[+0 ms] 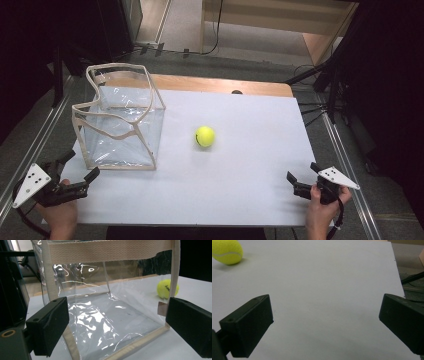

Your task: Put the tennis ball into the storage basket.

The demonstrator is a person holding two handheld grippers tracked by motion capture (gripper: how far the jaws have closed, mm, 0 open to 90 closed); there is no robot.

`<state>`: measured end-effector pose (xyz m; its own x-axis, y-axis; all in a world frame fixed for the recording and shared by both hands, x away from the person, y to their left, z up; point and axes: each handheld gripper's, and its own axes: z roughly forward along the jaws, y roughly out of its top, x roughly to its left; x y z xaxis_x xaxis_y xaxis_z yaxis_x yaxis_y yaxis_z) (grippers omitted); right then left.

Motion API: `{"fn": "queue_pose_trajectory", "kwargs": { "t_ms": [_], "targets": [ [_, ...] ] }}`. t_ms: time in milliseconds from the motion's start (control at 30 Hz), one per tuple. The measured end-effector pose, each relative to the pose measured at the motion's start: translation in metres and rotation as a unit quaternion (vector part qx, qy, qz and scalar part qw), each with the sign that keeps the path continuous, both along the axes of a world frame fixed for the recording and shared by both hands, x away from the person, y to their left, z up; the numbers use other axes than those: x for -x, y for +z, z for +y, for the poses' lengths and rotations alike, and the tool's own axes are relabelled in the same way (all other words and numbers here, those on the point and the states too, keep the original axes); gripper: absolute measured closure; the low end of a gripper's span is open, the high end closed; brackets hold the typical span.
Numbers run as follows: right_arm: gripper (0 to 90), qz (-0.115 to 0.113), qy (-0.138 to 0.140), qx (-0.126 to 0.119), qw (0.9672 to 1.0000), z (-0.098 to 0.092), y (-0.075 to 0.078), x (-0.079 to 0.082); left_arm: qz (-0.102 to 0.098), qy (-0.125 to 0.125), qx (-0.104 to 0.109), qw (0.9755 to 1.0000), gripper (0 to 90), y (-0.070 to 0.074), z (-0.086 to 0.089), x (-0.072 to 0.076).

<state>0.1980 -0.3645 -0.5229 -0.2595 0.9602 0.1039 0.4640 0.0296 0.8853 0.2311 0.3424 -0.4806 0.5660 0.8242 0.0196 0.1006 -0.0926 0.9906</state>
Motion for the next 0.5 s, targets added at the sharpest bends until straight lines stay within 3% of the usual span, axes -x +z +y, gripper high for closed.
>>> {"fn": "queue_pose_trajectory", "kwargs": {
  "t_ms": [300,500],
  "targets": [
    [0.0,0.000,-0.006,0.015,0.9999,0.0031,-0.0002,-0.0009,-0.008,0.006,0.006,0.9999,5.3,-0.0004,0.0019,0.0029],
    [0.0,0.005,-0.004,0.013,0.9999,0.0025,-0.0004,-0.0021,0.002,0.011,0.001,0.9999,5.3,0.0004,0.0010,-0.0009]
  ]
}}
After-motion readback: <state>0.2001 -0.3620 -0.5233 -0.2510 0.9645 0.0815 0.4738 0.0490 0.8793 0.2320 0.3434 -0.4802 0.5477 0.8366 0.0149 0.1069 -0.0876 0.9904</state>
